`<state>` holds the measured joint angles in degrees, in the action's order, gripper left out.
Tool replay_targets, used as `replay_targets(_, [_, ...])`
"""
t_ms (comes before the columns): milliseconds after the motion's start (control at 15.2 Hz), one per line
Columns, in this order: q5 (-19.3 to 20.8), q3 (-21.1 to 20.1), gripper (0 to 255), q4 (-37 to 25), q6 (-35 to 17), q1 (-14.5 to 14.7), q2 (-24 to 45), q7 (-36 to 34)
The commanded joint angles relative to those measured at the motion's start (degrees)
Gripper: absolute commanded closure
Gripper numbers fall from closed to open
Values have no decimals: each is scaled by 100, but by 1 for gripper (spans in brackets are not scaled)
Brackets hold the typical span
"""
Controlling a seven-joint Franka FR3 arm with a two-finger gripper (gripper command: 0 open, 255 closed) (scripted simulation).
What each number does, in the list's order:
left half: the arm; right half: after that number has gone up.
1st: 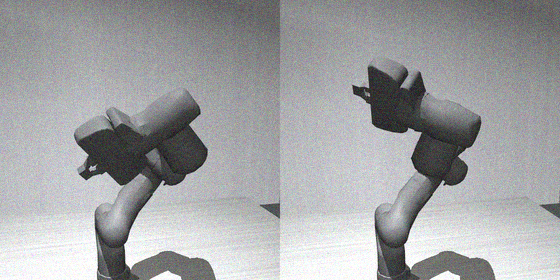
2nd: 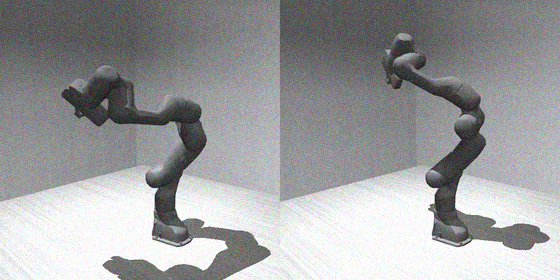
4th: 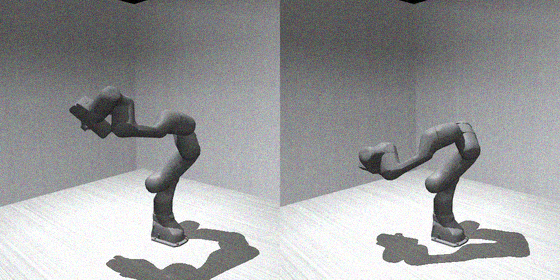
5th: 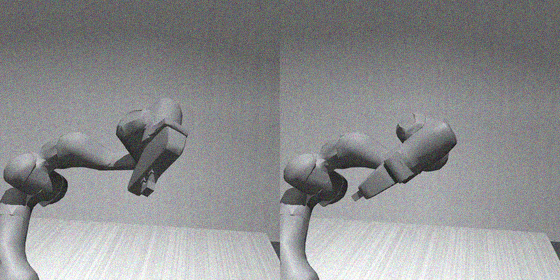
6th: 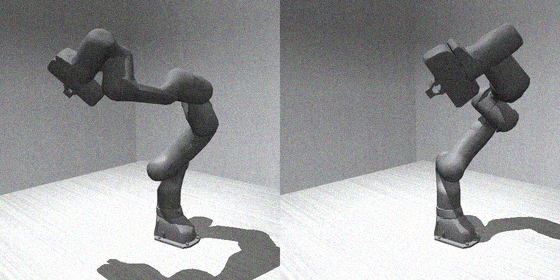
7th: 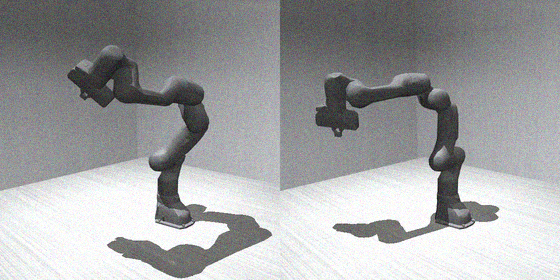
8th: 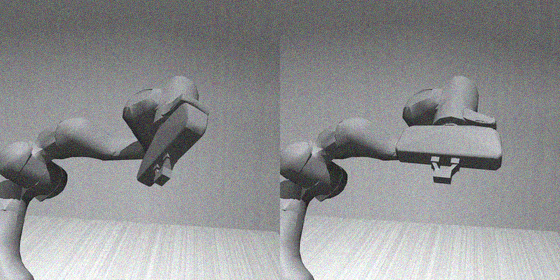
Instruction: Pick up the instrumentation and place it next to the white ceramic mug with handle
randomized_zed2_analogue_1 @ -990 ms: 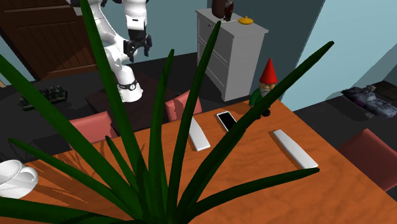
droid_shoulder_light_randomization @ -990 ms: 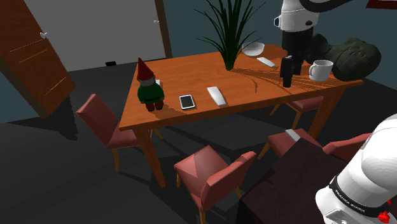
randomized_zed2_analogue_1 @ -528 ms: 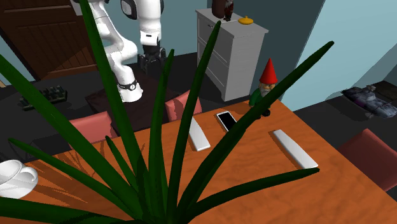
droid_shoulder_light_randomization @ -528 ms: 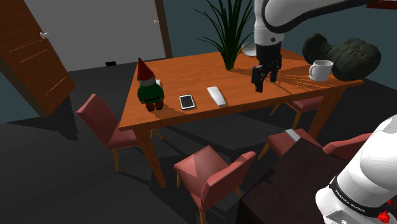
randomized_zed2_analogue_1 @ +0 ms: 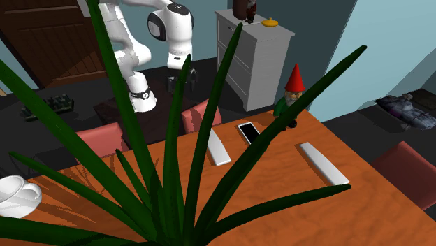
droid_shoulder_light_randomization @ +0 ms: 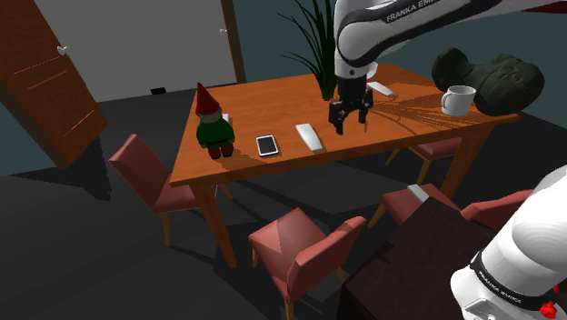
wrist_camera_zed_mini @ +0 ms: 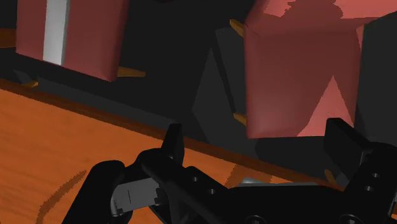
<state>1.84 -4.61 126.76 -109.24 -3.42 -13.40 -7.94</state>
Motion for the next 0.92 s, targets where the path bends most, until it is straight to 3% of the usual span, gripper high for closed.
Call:
replay_targets(0, [-7, -31, 0, -303, -236, -22, 491, -241])
replay_targets(858, [-34, 124, 0, -2670, -934, -125, 3227, -1351])
